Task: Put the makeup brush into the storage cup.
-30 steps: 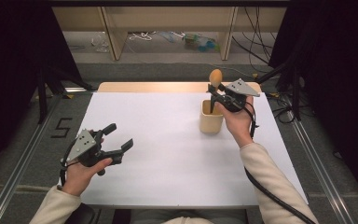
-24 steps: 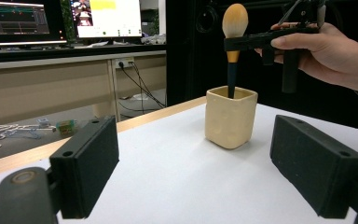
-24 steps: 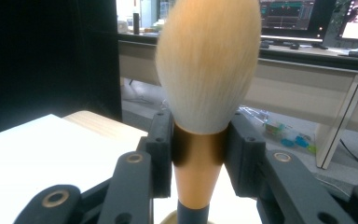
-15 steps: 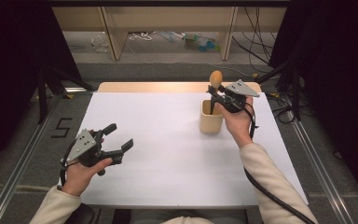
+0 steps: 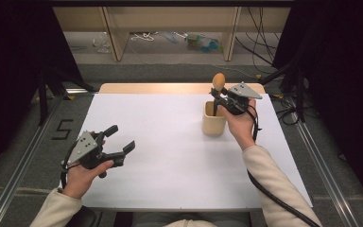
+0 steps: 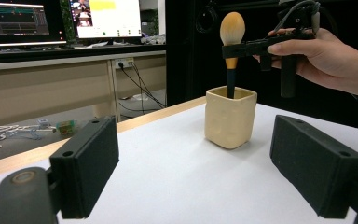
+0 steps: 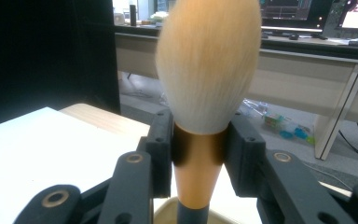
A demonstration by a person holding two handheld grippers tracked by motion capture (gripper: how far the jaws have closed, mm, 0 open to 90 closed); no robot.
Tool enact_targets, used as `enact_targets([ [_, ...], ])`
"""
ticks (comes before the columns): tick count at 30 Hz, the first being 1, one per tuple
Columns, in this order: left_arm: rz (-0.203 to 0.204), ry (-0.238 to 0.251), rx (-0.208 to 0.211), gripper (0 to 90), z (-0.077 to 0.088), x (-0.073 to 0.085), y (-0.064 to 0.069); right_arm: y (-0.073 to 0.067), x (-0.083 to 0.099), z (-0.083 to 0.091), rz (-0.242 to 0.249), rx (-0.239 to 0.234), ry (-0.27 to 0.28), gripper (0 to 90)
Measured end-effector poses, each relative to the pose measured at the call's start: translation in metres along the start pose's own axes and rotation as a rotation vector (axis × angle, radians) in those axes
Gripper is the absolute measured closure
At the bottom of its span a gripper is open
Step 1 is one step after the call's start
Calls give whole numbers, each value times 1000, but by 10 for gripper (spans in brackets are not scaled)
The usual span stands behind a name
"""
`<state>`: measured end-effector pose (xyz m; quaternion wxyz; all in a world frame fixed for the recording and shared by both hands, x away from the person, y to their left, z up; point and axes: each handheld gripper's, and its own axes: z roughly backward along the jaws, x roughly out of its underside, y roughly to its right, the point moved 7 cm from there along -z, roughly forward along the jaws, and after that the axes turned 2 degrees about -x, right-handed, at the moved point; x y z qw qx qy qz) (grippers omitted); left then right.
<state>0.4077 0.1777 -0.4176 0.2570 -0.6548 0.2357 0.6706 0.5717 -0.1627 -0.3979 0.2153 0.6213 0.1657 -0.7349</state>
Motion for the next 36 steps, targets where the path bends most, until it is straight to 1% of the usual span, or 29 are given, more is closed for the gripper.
enact_targets([
  [2, -1, 2, 3, 151, -1, 0, 0, 0, 1, 0, 3, 4, 0, 666],
  [3, 7, -3, 1, 151, 0, 1, 1, 0, 1, -1, 1, 3, 3, 666],
  [5, -3, -2, 2, 152, 0, 0, 0, 1, 2, -1, -2, 6, 1, 666],
  [6, -2, 2, 3, 152, 0, 0, 0, 1, 2, -1, -8, 7, -10, 666],
  [7, 0, 3, 2, 151, 0, 0, 0, 0, 3, -1, -11, 3, -8, 666],
  [8, 5, 1, 0, 152, 0, 0, 0, 1, 3, -1, -1, 10, -3, 666],
  [9, 8, -1, -1, 151, 0, 0, 0, 1, 3, -1, -2, 11, -5, 666],
  [10, -1, 1, 1, 152, 0, 0, 0, 1, 3, -2, -11, 9, -4, 666],
  [11, -1, 1, 3, 152, 0, 0, 0, 0, 4, -2, -17, 6, -8, 666],
  [12, -2, 3, 3, 152, 0, 0, 0, 1, 4, -2, -10, 9, -5, 666],
  [13, -3, 6, 4, 152, -1, 0, 0, 0, 4, -2, -17, 6, -9, 666],
  [14, -1, 6, 3, 152, 0, 0, 0, 1, 4, -2, -9, 9, -4, 666],
  [18, -2, 4, 2, 152, 0, 0, 0, 0, 4, -2, -9, 8, -4, 666],
  [23, -3, -2, 1, 152, 0, 0, 0, 1, 5, -2, -5, 8, -15, 666],
  [25, 6, -2, 0, 152, 0, 1, 0, 0, 5, -2, -8, 9, -10, 665],
  [27, -4, -1, 2, 152, 0, 0, 0, 0, 6, -2, -7, 7, -16, 665],
  [28, -3, -2, 1, 152, 0, 0, 0, 0, 6, -3, -4, 7, -9, 665],
  [29, -3, -2, 1, 152, 0, 0, 0, -1, 6, -3, -9, 4, -12, 665],
  [31, -3, 0, 1, 151, 0, 0, 0, -1, 8, -3, -1, 3, -26, 665],
  [32, -3, 2, 1, 151, 0, 0, 0, -1, 7, -3, -7, 3, -15, 666],
  [36, -5, -3, -1, 151, 0, 1, 0, 0, 8, -3, -5, 4, -17, 665],
])
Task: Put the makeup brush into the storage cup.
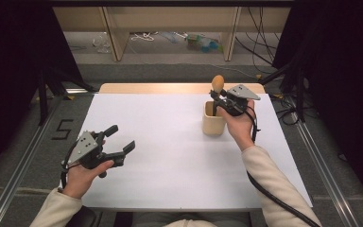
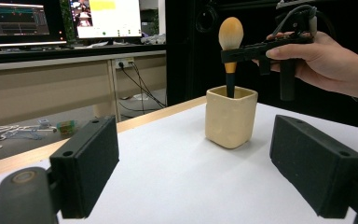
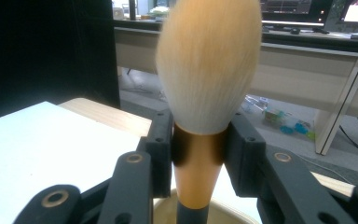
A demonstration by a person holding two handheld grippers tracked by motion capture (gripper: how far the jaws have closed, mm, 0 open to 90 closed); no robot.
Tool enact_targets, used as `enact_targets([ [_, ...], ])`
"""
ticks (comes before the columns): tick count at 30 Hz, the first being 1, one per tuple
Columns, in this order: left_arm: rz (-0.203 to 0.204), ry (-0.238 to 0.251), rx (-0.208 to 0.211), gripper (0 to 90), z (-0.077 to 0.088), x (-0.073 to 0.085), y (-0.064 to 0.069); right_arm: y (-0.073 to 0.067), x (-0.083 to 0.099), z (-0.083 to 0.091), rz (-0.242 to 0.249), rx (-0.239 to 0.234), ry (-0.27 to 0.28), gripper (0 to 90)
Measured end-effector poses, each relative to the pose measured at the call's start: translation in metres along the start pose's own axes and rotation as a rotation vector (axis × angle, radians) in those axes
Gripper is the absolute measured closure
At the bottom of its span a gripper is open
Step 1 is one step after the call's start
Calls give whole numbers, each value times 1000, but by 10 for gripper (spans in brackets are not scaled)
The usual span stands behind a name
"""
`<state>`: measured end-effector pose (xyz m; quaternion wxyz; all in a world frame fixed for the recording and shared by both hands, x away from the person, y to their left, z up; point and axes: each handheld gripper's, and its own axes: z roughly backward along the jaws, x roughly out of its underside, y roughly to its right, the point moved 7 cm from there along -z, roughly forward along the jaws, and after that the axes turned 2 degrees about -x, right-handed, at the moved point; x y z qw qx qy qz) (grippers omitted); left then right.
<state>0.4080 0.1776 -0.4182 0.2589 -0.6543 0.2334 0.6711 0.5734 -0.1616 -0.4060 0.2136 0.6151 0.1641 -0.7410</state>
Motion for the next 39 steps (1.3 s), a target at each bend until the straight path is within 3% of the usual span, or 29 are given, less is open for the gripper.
enact_targets([
  [13, 0, 1, 1, 152, 0, 0, 0, 0, 3, -1, 11, 0, -14, 665],
  [34, 12, 3, -2, 151, 0, 0, 0, 0, 5, -2, -13, -6, -23, 656],
  [36, 12, 4, -3, 151, 0, 0, 0, 0, 4, -2, -41, -19, 0, 490],
  [38, 11, 3, -4, 151, 0, 0, 0, 1, 3, -3, -67, -24, -12, 230],
  [39, 11, 3, -3, 151, 0, 0, 0, 1, 2, -4, -84, -22, -10, 178],
])
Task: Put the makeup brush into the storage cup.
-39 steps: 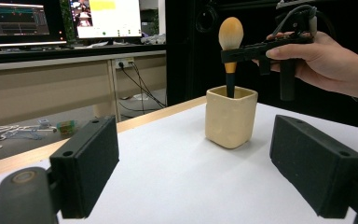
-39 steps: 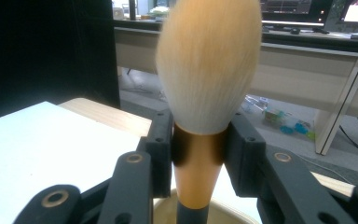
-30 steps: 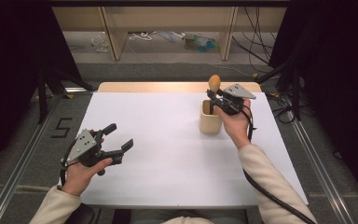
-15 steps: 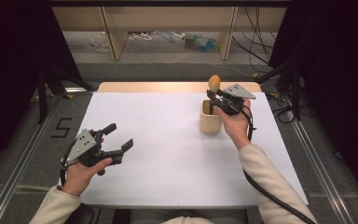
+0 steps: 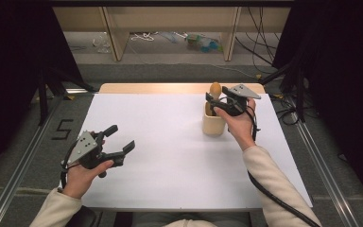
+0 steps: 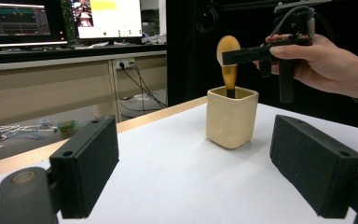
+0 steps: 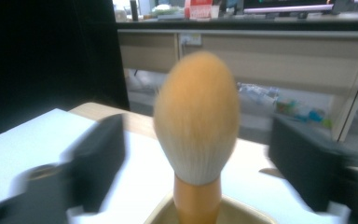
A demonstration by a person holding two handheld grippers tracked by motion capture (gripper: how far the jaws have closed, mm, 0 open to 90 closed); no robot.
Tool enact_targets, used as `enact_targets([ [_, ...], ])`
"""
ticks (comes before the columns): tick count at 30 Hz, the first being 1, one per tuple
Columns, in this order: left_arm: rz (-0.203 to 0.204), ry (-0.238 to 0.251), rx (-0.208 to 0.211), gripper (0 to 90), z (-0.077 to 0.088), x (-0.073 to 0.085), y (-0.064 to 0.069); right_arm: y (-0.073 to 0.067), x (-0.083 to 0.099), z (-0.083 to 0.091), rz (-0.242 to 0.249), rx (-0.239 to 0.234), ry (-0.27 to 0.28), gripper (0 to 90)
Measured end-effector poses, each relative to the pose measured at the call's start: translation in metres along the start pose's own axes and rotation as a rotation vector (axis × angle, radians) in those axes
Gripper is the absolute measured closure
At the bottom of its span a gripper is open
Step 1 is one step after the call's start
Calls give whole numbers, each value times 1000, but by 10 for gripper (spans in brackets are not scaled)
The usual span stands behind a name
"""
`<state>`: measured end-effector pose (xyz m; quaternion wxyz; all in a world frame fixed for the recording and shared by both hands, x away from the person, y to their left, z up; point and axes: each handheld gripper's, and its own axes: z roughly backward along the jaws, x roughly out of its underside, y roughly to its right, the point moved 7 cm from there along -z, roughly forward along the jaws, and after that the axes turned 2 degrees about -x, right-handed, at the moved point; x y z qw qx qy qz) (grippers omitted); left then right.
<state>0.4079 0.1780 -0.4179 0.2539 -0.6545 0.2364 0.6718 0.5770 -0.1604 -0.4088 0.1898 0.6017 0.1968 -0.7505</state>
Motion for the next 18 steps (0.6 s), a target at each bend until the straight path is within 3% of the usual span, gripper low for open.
enact_targets([
  [2, -1, 0, 0, 151, 0, 0, 0, 0, 0, 1, 10, -8, -9, 149],
  [4, 0, 1, 1, 151, 0, 0, 0, 4, 0, 1, 9, 36, -7, 153],
  [7, 3, 0, 0, 151, 0, 0, 0, 5, 0, 1, 20, 44, -11, 144],
  [18, 6, 0, -2, 151, 0, 0, 1, 4, -2, 3, 34, 43, -18, 137],
])
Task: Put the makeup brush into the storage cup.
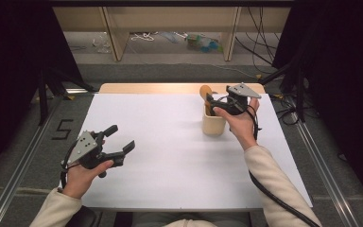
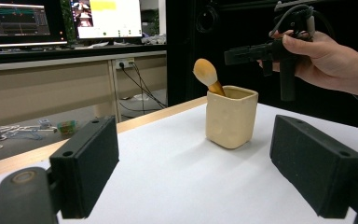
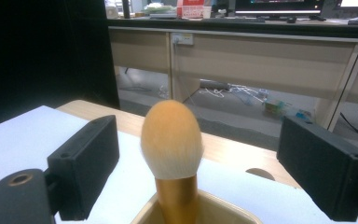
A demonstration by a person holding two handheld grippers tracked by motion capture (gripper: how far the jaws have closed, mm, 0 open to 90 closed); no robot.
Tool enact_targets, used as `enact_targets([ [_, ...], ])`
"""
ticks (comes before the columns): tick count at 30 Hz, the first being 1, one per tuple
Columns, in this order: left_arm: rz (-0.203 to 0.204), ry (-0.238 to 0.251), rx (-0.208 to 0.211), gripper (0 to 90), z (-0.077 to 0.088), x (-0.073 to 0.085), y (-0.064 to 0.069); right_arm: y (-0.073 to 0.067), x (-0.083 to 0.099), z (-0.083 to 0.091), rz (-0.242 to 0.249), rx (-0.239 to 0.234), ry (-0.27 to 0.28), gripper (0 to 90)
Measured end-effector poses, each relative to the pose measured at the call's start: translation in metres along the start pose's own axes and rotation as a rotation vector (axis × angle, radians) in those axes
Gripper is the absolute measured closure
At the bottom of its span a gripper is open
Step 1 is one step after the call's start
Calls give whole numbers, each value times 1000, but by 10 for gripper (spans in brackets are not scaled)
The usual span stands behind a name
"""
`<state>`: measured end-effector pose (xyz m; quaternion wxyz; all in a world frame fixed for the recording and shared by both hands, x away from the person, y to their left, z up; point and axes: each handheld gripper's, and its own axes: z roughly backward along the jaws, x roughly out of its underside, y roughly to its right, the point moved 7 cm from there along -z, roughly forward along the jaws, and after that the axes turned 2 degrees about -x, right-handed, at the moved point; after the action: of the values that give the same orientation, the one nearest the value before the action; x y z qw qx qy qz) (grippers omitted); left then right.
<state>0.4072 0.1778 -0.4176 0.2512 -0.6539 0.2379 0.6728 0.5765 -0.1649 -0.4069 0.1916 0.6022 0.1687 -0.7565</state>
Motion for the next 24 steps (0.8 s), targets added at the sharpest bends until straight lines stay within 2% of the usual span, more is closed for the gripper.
enact_targets([
  [1, -8, -1, 1, 151, 0, 0, 0, 0, 0, 0, 2, 1, 2, 137],
  [6, -2, -1, 0, 151, 0, 0, 0, -1, -1, 1, 7, -13, 18, 134],
  [10, -2, -1, -1, 151, 0, 0, 0, -1, 0, 4, 10, -15, 3, 132],
  [13, -2, -1, -1, 151, 0, 0, 0, -1, 0, 7, 18, -12, 13, 129],
  [14, -1, -2, -1, 151, 0, 0, 0, -1, 1, 9, 19, -13, -2, 129],
  [15, 0, -1, -1, 151, 0, 0, 0, -1, 0, 10, 17, -12, 11, 128],
  [24, -5, -4, -5, 151, 1, 0, -1, -4, -1, 20, 31, -29, 8, 119],
])
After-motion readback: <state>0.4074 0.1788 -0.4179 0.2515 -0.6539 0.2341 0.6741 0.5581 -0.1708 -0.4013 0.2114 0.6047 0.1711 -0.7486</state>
